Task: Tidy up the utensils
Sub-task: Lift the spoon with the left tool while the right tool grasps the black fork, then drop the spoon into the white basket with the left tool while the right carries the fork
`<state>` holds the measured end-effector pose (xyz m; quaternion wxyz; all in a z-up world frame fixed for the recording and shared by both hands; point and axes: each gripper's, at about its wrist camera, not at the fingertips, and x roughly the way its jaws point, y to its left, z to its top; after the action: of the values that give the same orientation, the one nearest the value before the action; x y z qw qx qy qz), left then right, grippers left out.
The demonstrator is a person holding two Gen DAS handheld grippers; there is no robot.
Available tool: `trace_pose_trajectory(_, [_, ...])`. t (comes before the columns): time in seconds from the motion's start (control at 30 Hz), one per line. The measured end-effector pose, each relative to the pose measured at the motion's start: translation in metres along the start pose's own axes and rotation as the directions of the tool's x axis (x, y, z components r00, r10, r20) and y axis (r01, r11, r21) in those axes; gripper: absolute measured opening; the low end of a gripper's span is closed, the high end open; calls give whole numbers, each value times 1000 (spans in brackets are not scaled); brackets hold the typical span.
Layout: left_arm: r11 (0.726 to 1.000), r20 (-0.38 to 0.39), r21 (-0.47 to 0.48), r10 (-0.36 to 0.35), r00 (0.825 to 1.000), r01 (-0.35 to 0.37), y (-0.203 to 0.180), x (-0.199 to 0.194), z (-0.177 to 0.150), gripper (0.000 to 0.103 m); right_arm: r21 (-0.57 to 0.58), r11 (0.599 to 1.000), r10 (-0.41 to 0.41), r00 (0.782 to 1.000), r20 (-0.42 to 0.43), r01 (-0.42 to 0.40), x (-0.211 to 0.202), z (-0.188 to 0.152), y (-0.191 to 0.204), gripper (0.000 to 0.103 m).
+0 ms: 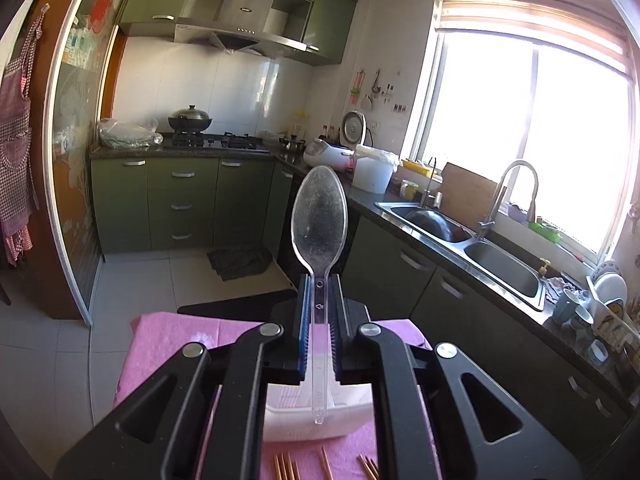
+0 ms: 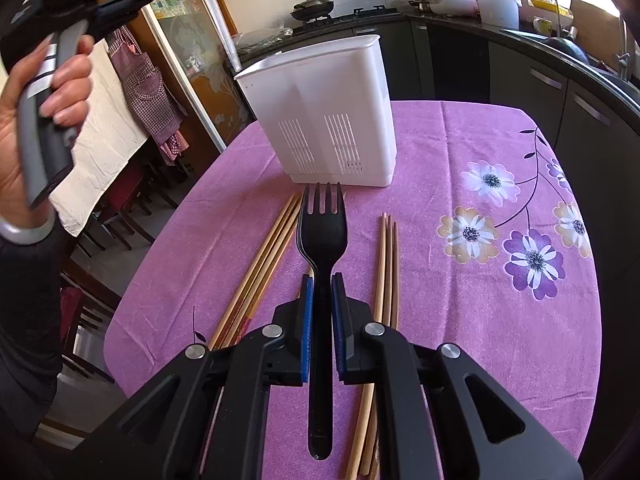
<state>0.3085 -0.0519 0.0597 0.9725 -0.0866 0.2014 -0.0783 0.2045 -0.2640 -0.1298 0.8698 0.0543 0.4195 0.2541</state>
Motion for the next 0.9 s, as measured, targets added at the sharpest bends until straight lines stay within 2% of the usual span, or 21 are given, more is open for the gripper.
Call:
trace_pose_trajectory(0.13, [999, 20, 20, 42, 999, -43, -7, 32, -1, 9, -2, 1000, 7, 1000, 29, -7, -9, -2, -4, 10])
trace_pose_trajectory(0.33, [996, -91, 38, 88, 992, -85, -4, 55, -30, 9, -17, 1000, 13, 996, 90, -11, -21, 15, -3, 10])
trace_pose_trajectory(0.37, [995, -111, 41, 95, 989, -91, -3, 57, -34, 16, -22, 1000, 13, 995, 98, -11, -22, 21, -2, 10])
trace_pose_trajectory(0.4, [995, -124, 48, 98, 987, -93, 0, 57, -39, 29, -25, 1000, 17, 994, 108, -15, -24, 29, -1, 10])
trace_pose_trajectory(0.47, [993, -134, 67, 109, 985, -101, 1, 56, -48, 41, -38, 999, 24, 991, 130, -19, -29, 49, 2, 10])
trace_pose_trajectory(0.53, [992, -146, 81, 111, 983, -100, 4, 52, -55, 41, -46, 999, 30, 986, 166, -22, -33, 70, 7, 10])
trace_pose_trajectory(0.6, [993, -154, 74, 99, 983, -88, 9, 46, -60, 41, -52, 998, 40, 977, 211, -30, -38, 94, 13, 10])
trace_pose_trajectory(0.73, [997, -158, 29, 79, 984, -75, 26, 22, -62, 41, -53, 999, 18, 944, 328, -1, -37, 146, 24, 10])
trace_pose_trajectory(0.9, [998, -154, 34, 66, 986, -62, 36, -16, -68, 41, -39, 995, -63, 900, 431, 88, -11, 200, 31, 10])
